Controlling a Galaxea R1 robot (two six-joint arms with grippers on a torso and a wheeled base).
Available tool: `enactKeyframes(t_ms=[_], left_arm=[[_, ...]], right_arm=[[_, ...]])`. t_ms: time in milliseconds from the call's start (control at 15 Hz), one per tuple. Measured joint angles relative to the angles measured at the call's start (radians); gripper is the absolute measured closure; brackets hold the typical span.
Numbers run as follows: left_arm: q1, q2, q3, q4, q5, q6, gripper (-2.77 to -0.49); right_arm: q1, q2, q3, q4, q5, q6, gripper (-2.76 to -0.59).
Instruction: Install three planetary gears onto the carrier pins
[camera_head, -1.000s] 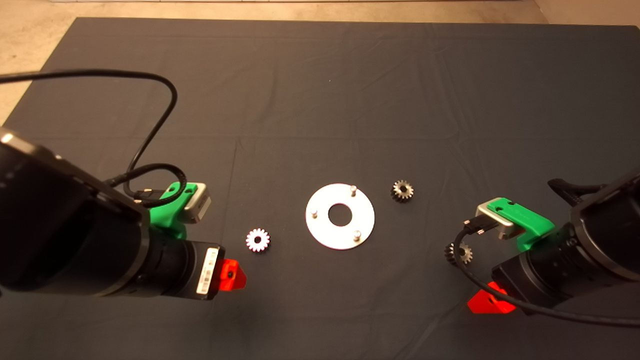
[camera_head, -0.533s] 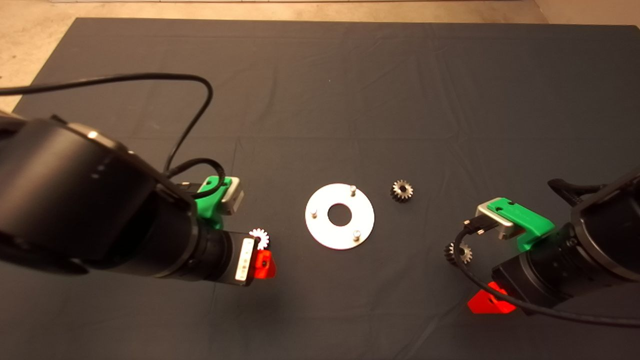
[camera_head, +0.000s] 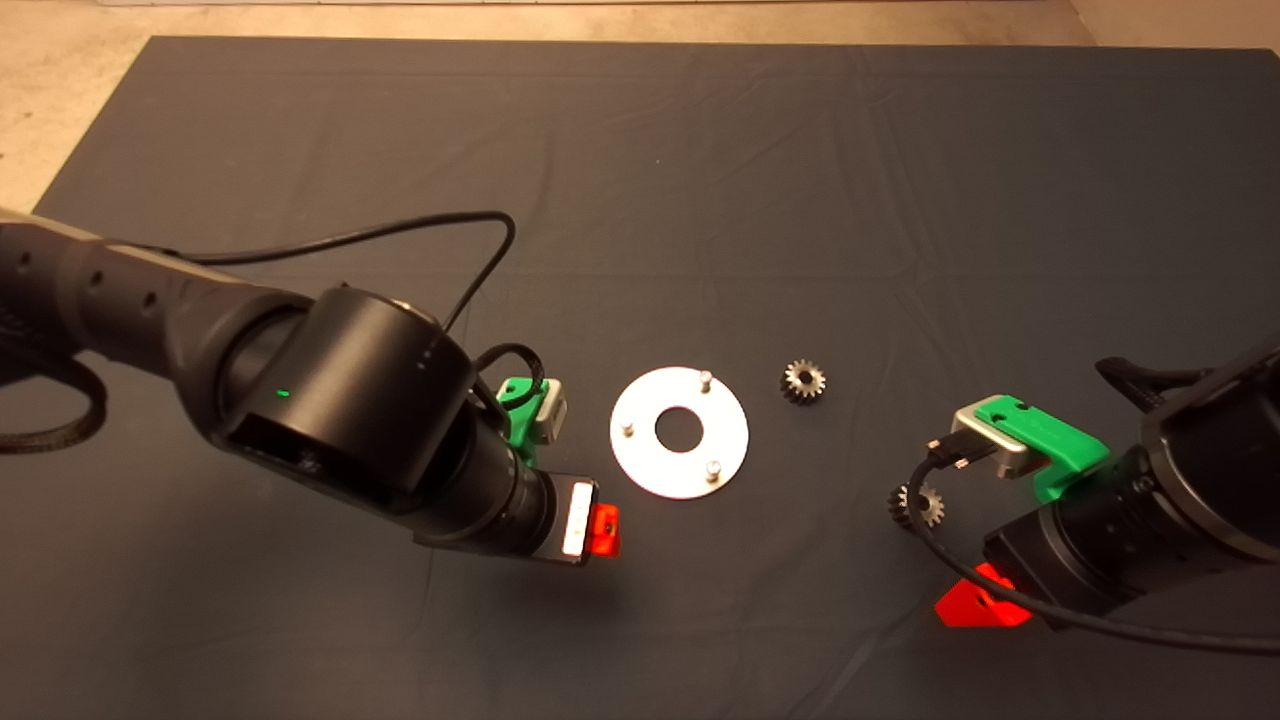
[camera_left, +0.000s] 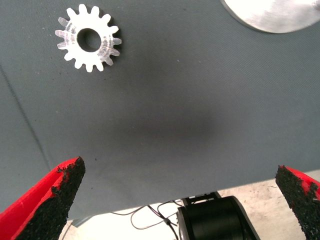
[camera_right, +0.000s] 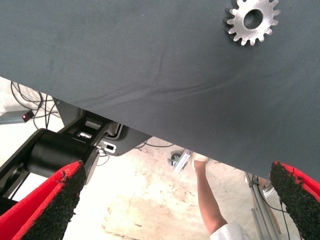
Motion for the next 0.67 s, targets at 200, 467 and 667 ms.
enactKeyframes(t_ms=[200,467,667], left_arm=[[0.029,0.009,-0.039,0.018,0.001,0.026,-2.77],[0.065,0.016,-0.098,0.023,0.001,0.057,-2.77],[0.081,0.016,-0.138,0.026,0.000,0.077,-2.77]], right_arm=[[0.000,0.002,0.000,0.000,0.000,0.000,-2.75],[0.000,0.002,0.000,0.000,0.000,0.000,-2.75],[0.000,0.002,0.000,0.000,0.000,0.000,-2.75]])
